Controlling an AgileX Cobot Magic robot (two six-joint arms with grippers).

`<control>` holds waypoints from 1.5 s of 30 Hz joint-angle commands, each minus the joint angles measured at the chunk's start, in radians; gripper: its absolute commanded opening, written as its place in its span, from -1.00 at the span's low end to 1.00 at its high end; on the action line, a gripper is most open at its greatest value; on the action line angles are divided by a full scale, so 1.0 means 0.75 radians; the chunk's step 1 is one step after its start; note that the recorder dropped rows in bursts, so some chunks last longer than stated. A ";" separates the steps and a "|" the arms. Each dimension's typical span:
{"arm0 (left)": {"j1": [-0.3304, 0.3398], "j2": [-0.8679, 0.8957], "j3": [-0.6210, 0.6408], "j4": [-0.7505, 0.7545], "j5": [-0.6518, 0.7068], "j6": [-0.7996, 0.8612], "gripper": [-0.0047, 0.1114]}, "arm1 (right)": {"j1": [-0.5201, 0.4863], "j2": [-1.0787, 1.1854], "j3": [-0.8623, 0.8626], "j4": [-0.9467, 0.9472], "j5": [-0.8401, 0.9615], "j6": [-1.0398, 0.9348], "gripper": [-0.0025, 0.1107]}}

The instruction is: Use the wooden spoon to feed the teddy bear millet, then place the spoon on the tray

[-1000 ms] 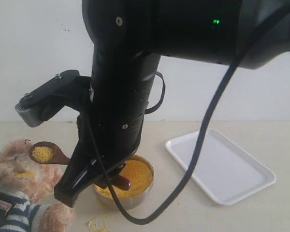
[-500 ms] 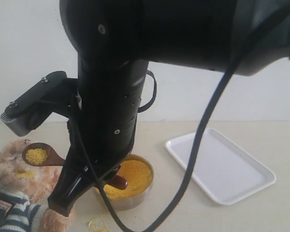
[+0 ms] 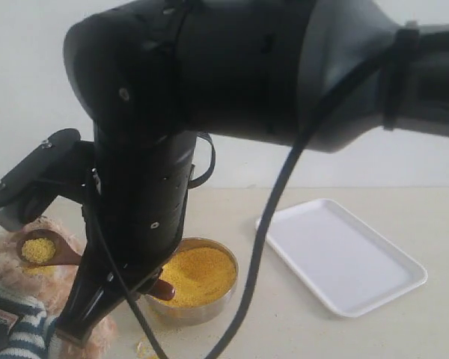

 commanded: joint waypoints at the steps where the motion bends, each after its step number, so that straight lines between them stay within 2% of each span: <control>1: 0.002 -0.010 0.003 -0.025 0.017 0.006 -0.85 | 0.008 0.024 -0.009 -0.039 -0.050 0.001 -0.96; 10: 0.002 -0.010 0.003 -0.025 0.017 0.006 -0.85 | 0.049 0.075 -0.009 -0.167 -0.098 -0.005 -0.96; 25: 0.002 -0.010 0.003 -0.025 0.017 0.006 -0.85 | 0.169 0.142 -0.009 -0.684 -0.033 0.071 -0.96; 45: 0.002 -0.010 0.003 -0.025 0.017 0.006 -0.85 | 0.261 0.142 0.091 -0.923 -0.074 0.183 -0.96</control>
